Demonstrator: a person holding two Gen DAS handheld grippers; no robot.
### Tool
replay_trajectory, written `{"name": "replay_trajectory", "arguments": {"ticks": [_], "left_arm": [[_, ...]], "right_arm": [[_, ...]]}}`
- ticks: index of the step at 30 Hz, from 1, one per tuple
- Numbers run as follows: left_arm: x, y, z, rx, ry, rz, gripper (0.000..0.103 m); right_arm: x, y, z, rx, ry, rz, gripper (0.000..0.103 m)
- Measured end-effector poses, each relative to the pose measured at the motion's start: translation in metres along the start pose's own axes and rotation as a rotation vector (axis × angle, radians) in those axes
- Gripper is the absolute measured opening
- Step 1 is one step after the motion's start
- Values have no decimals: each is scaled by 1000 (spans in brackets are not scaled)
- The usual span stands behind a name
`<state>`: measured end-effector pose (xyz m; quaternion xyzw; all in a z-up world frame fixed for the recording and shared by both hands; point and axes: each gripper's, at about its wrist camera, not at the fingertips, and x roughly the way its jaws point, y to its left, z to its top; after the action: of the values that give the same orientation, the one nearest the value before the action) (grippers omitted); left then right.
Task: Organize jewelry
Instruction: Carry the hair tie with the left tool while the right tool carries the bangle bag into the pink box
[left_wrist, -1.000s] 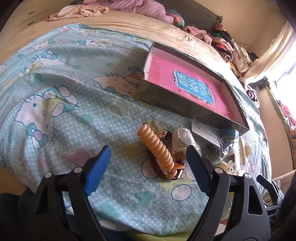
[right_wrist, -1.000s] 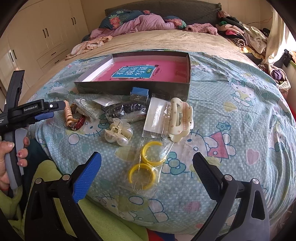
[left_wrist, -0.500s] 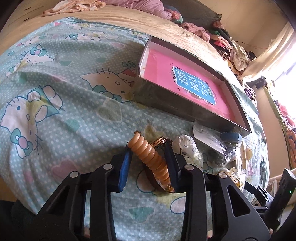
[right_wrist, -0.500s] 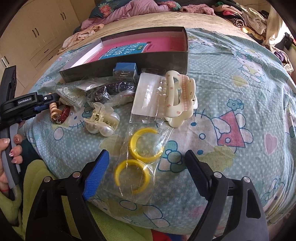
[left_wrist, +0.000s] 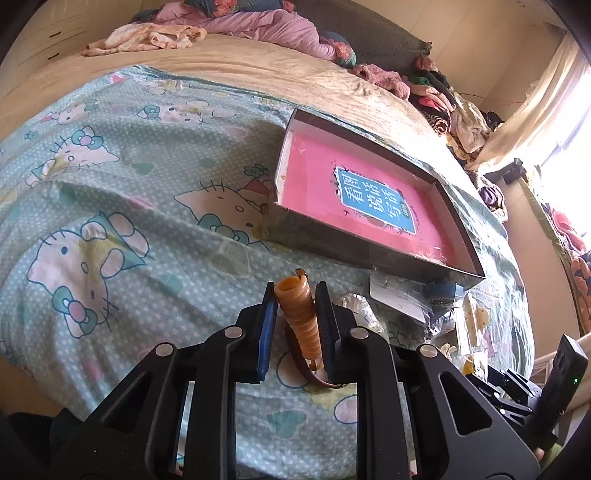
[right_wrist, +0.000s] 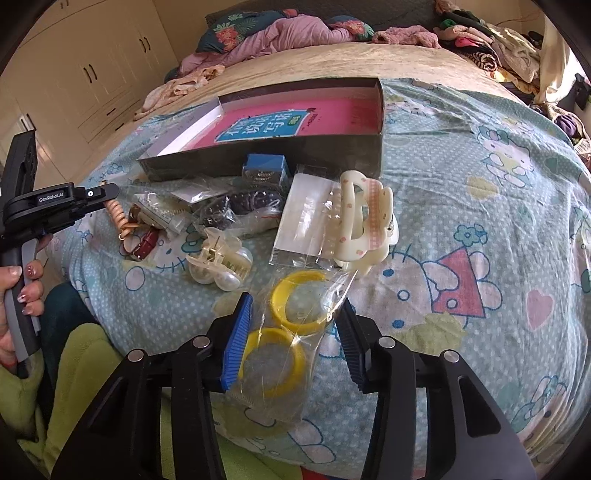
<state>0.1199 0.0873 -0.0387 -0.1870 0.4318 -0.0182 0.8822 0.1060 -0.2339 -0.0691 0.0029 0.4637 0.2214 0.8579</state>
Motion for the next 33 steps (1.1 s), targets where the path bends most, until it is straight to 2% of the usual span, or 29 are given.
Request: {"name": "replay_trajectory", "arguments": {"ticks": [8,20,33], "left_arm": [[-4,-7,12,19,-19,-6,11],[-9,-19,12,46,-7,-51,10],[-13,-39,59,84,-67,-41,10]], "right_arm": [[-21,7,13,-16,-68,48,42],[-30,11,23,-32,-121,59,42],[-32,16,58,-78,-208,87,42]]}}
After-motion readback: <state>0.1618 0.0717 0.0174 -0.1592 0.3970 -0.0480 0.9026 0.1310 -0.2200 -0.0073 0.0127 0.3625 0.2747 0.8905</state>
